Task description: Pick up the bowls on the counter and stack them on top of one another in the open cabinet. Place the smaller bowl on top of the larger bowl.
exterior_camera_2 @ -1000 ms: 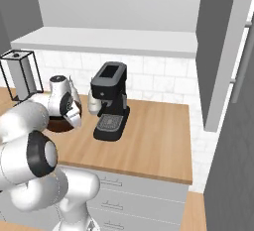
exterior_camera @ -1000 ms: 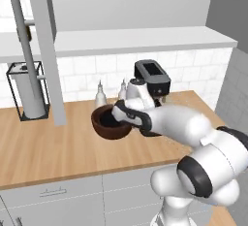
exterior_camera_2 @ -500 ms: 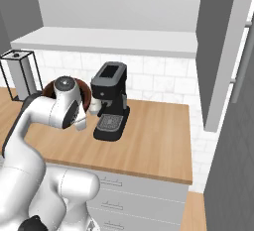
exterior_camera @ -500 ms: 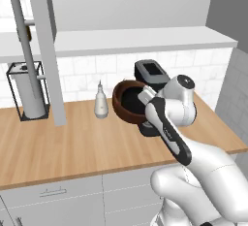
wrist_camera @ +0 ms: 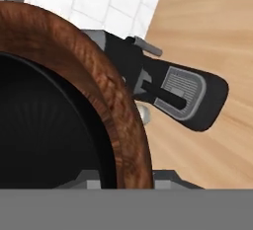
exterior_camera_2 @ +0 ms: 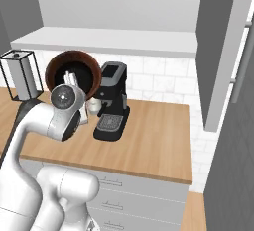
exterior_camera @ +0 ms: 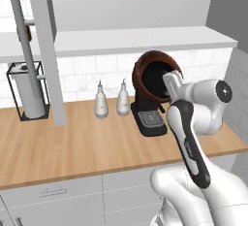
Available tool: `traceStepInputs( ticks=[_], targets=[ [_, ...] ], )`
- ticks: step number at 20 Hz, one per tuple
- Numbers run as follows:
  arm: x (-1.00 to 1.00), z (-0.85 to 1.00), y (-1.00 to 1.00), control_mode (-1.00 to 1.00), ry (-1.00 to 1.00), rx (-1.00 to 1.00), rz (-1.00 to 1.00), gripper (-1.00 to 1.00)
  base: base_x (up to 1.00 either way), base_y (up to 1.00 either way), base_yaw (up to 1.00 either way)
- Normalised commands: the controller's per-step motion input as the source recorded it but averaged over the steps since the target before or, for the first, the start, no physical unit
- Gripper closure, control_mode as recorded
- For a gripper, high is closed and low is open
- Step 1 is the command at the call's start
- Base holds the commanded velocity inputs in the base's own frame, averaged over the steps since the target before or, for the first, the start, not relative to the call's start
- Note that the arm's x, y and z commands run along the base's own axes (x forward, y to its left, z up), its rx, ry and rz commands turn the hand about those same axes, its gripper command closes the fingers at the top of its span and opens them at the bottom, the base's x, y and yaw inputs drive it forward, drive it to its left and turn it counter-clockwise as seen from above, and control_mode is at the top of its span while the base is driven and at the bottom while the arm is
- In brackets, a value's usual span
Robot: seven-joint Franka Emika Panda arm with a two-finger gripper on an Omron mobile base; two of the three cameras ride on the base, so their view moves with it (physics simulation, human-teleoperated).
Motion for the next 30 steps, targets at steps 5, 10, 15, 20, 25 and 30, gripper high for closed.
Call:
traceStepInputs(
  ticks=[5,10,15,20,25,30],
  targets=[
    [0.13,1.0,-0.08,-1.0,-0.22,0.13,-0.18,1.0,0.0,0.0,0.0],
    [0.57,1.0,0.0,-1.0,-0.05,0.11,-0.21,1.0,0.0,0.0,0.0],
    [0.64,1.0,0.0,-1.0,0.2,0.06,-0.15,1.0,0.0,0.0,0.0],
    [0.5,0.73,0.0,-1.0,0.32,0.0,-0.03,1.0,0.0,0.0,0.0],
    [0.26,-0.06,0.0,-1.0,0.04,-0.05,0.0,1.0,0.0,0.0,0.0],
    [0.82,-0.19,0.03,-1.0,0.04,-0.13,-0.04,1.0,0.0,0.0,0.0]
  ],
)
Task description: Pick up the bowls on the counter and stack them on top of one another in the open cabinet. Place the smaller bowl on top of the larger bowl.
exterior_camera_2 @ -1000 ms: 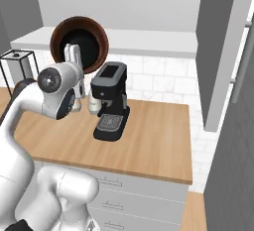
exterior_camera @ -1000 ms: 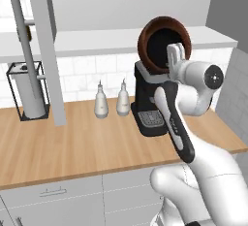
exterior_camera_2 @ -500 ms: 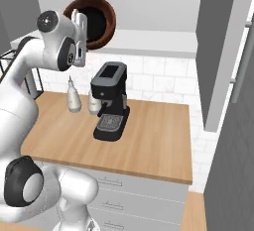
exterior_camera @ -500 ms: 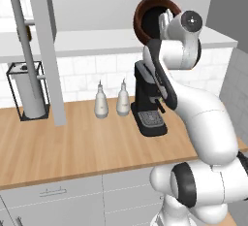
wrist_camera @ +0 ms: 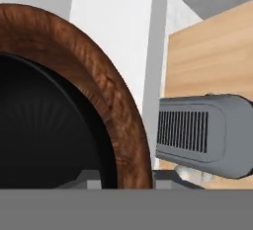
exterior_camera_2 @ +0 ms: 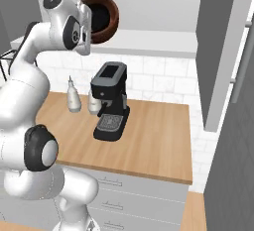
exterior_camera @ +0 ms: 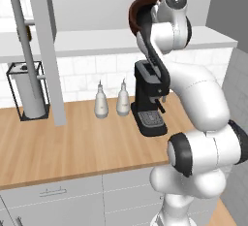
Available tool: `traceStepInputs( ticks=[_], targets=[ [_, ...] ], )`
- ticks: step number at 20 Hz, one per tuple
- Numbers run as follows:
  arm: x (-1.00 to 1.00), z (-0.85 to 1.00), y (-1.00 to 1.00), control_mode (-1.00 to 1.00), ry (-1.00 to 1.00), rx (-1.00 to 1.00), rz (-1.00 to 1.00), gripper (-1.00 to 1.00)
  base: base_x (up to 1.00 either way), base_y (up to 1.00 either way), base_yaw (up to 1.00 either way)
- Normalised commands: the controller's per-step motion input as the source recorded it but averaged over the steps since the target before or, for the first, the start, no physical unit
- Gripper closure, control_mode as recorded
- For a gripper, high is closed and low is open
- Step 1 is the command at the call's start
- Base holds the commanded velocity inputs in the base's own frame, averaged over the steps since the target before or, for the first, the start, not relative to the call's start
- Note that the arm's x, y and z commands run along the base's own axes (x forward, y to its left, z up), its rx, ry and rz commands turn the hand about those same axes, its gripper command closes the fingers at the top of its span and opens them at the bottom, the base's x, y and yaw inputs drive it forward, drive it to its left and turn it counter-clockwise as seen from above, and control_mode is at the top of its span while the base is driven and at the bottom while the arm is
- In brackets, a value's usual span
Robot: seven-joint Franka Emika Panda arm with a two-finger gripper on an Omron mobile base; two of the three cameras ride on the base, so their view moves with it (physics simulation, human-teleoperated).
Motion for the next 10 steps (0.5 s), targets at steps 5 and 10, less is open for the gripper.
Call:
traceStepInputs(
  ticks=[5,10],
  targets=[
    [1.0,-0.2,0.04,-1.0,0.0,-0.1,-0.05,1.0,0.0,0.0,0.0],
    [1.0,-0.01,0.0,-1.0,0.01,-0.01,-0.11,-1.0,0.0,0.0,0.0]
  ],
)
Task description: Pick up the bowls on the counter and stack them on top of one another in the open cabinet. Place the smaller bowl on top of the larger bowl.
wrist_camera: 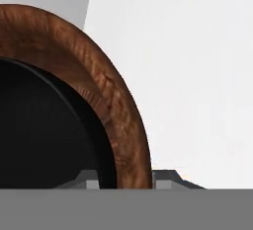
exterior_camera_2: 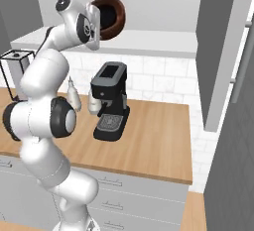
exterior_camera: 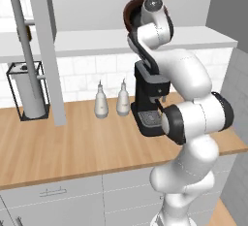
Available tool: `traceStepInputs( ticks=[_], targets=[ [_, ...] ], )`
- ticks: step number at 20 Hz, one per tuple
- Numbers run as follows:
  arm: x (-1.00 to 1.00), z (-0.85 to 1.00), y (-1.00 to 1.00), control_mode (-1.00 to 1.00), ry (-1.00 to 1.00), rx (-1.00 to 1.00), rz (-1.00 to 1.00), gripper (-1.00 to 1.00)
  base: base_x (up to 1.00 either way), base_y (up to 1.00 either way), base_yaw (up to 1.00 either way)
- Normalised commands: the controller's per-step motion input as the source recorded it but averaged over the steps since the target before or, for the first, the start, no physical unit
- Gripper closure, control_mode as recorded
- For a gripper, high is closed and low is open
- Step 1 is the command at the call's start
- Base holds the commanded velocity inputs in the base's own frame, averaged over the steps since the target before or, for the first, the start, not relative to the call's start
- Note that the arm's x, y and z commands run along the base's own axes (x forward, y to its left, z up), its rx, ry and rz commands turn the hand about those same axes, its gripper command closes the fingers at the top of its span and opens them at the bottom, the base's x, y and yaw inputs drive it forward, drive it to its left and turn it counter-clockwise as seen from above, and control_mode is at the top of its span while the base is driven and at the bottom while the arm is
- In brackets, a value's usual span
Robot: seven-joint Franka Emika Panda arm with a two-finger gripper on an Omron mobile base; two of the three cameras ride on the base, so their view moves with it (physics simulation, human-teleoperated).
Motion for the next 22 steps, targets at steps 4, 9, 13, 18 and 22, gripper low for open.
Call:
traceStepInputs(
  ticks=[4,9,13,18,22],
  targets=[
    [0.77,0.0,0.0,-1.0,0.0,0.0,-0.08,-1.0,0.0,0.0,0.0],
    [-0.44,-0.06,0.0,-1.0,0.0,0.0,0.0,-1.0,0.0,0.0,0.0],
    [-1.0,-0.64,0.0,-1.0,-0.12,-0.06,0.0,-1.0,0.0,0.0,0.0],
    [-1.0,-1.0,-0.05,-1.0,-0.21,-0.13,0.0,-1.0,0.0,0.0,0.0],
    [-1.0,-1.0,-0.39,-1.0,-0.07,-0.17,0.0,-1.0,0.0,0.0,0.0]
  ],
)
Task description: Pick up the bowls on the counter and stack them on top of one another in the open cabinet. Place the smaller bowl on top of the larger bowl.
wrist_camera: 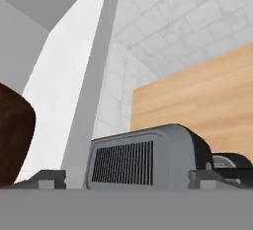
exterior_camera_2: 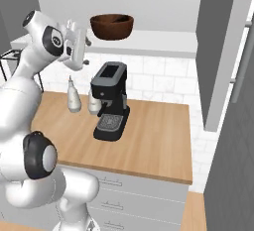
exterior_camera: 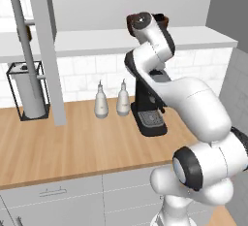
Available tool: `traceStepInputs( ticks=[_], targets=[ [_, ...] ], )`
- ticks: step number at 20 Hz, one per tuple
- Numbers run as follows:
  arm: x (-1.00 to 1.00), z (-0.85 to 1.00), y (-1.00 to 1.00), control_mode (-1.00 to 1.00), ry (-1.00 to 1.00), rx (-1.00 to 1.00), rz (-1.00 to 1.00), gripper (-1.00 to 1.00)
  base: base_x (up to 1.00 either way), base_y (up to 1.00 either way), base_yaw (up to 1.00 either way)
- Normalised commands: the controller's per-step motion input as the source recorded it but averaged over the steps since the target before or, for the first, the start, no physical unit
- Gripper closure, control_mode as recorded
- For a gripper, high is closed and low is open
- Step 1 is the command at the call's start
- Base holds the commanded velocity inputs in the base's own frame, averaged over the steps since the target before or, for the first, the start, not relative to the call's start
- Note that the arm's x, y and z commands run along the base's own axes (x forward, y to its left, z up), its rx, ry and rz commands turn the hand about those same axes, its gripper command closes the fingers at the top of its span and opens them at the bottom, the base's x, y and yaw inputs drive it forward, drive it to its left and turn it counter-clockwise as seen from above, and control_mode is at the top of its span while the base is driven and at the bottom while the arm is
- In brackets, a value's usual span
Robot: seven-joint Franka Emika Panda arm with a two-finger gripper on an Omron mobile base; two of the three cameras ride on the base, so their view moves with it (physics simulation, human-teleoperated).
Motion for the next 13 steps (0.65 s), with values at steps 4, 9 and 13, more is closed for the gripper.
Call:
traceStepInputs(
  ticks=[4,9,13],
  targets=[
    [-1.0,-1.0,-0.53,-1.0,0.0,-0.21,0.0,-1.0,0.0,0.0,0.0],
    [-1.0,-1.0,-0.61,-1.0,0.0,-0.21,0.0,-1.0,0.0,0.0,0.0],
    [-1.0,-1.0,-1.0,-1.0,-0.05,0.12,0.0,-1.0,0.0,0.0,0.0]
  ],
)
